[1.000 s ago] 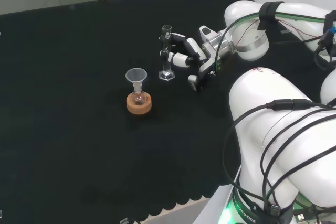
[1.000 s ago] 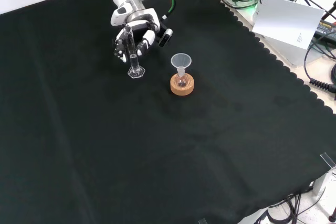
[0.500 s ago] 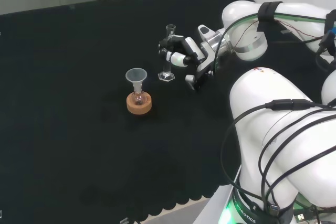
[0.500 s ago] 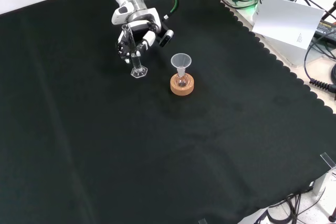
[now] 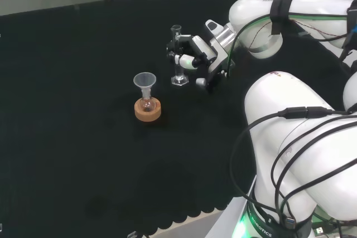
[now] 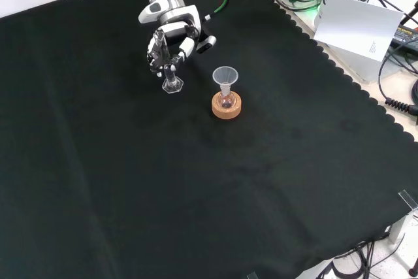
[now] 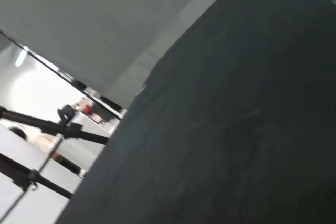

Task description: Pick up the graduated cylinder.

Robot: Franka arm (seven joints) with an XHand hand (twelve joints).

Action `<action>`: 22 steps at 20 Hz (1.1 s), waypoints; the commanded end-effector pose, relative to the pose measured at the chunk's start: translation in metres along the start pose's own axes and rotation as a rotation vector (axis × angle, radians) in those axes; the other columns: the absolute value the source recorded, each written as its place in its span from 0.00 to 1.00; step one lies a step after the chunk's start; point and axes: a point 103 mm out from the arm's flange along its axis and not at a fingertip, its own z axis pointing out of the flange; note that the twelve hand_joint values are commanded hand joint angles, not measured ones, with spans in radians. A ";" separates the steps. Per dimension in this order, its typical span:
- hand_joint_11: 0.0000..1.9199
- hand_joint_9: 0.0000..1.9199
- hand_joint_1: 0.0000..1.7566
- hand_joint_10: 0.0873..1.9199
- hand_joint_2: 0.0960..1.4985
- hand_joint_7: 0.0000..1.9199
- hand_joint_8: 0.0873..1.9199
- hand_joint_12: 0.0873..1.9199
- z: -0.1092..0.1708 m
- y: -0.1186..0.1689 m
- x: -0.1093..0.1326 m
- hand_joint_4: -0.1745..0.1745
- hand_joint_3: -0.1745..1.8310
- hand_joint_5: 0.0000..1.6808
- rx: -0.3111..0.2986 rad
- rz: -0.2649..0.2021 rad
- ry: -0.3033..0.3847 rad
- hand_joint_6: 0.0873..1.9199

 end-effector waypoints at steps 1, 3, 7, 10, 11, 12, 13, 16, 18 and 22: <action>0.54 0.63 0.65 0.12 0.78 0.45 0.34 0.45 -0.010 0.003 0.008 0.00 0.09 0.51 0.027 -0.034 -0.111 0.60; 0.56 0.64 0.65 0.12 0.78 0.46 0.35 0.44 -0.016 0.004 0.012 0.00 0.09 0.51 0.033 -0.056 -0.179 0.60; 0.62 0.70 0.65 0.09 0.77 0.48 0.35 0.38 -0.032 0.006 0.018 0.00 0.09 0.51 0.071 -0.082 -0.285 0.60; 0.62 0.71 0.67 0.08 0.77 0.47 0.44 0.37 -0.043 0.007 0.021 0.00 0.09 0.51 0.113 -0.086 -0.333 0.60; 0.63 0.72 0.68 0.08 0.77 0.46 0.52 0.37 -0.047 0.007 0.022 0.00 0.09 0.50 0.124 -0.085 -0.344 0.61; 0.63 0.72 0.69 0.08 0.78 0.45 0.57 0.37 -0.050 0.007 0.023 0.00 0.09 0.50 0.135 -0.082 -0.355 0.61; 0.63 0.72 0.70 0.08 0.78 0.45 0.60 0.37 -0.053 0.007 0.024 0.00 0.09 0.49 0.148 -0.078 -0.366 0.61; 0.63 0.72 0.70 0.08 0.78 0.44 0.62 0.37 -0.060 0.005 0.028 0.00 0.09 0.49 0.182 -0.066 -0.389 0.62; 0.63 0.72 0.70 0.08 0.78 0.44 0.62 0.37 -0.063 0.004 0.030 0.00 0.09 0.49 0.200 -0.061 -0.404 0.62; 0.63 0.73 0.70 0.07 0.78 0.44 0.62 0.37 -0.071 0.002 0.039 0.00 0.09 0.49 0.242 -0.063 -0.450 0.62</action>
